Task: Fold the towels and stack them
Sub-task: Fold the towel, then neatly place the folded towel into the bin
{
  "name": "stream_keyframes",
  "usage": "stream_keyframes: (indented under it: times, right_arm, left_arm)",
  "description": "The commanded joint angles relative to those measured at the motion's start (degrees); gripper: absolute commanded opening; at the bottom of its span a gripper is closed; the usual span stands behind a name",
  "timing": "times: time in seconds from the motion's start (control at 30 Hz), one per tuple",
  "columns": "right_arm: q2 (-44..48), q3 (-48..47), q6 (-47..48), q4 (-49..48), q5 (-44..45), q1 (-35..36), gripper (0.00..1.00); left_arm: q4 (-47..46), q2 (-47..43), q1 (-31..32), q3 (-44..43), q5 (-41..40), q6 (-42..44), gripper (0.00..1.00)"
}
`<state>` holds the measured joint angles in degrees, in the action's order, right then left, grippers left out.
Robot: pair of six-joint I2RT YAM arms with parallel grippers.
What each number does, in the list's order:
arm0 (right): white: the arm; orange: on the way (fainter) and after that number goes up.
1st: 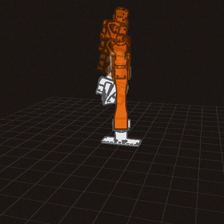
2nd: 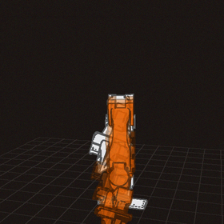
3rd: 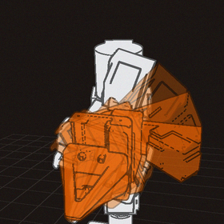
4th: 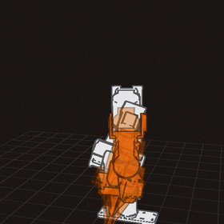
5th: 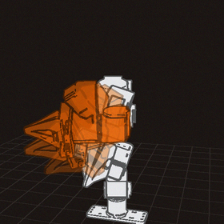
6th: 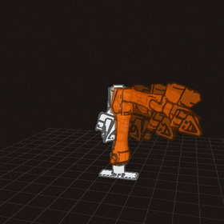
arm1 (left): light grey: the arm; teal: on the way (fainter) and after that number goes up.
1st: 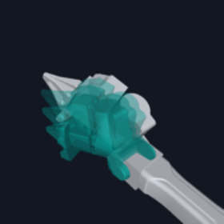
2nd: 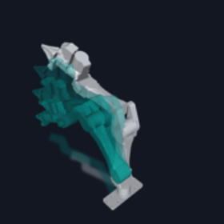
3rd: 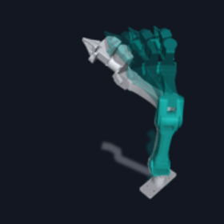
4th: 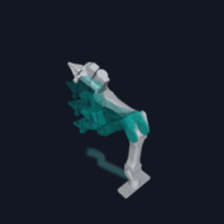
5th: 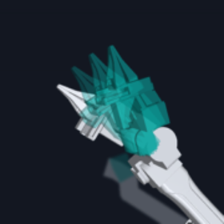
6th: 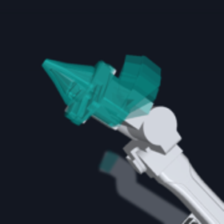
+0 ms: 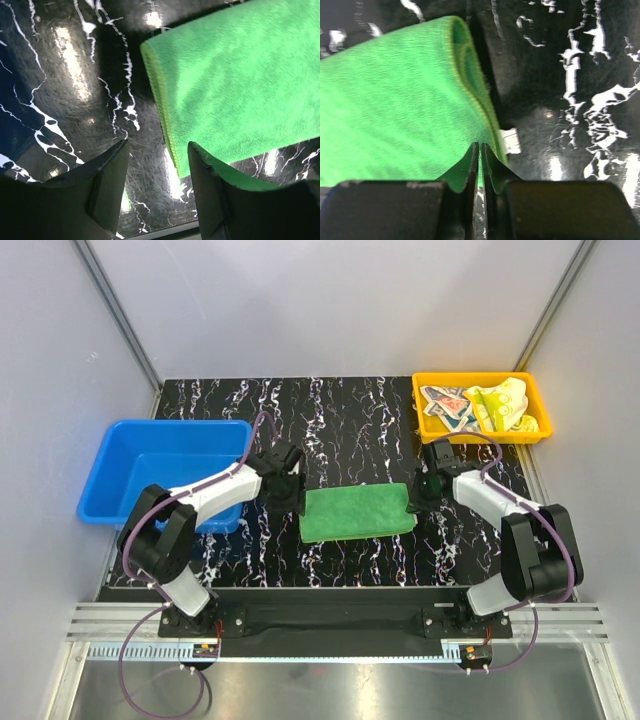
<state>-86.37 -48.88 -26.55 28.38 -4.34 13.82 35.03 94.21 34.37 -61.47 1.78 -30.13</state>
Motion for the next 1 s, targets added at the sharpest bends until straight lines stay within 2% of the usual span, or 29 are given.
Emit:
stream_keyframes:
  times: [0.0,0.13,0.43,0.63,0.97]
  right_arm:
    - [1.99,-2.27,-2.37,0.80,-4.43,-0.29,0.10]
    - [2.69,1.68,-4.57,-1.13,-7.96,-0.29,0.07]
    - [1.64,6.69,-5.53,-3.33,-4.62,-0.29,0.05]
    - [6.98,7.75,-7.47,-5.09,-5.42,-0.38,0.05]
    - [13.86,8.10,-7.47,-5.27,-5.59,-0.29,0.06]
  left_arm:
    - [-5.22,-0.09,-0.88,1.53,2.70,-2.91,0.55]
    - [-6.63,1.76,-1.06,1.97,3.31,-3.53,0.56]
    - [-7.08,5.01,-1.15,1.09,2.96,-4.41,0.56]
    - [-9.27,5.63,-1.15,2.58,3.14,-6.96,0.55]
    - [-9.01,7.39,-0.10,4.34,-0.02,-12.58,0.41]
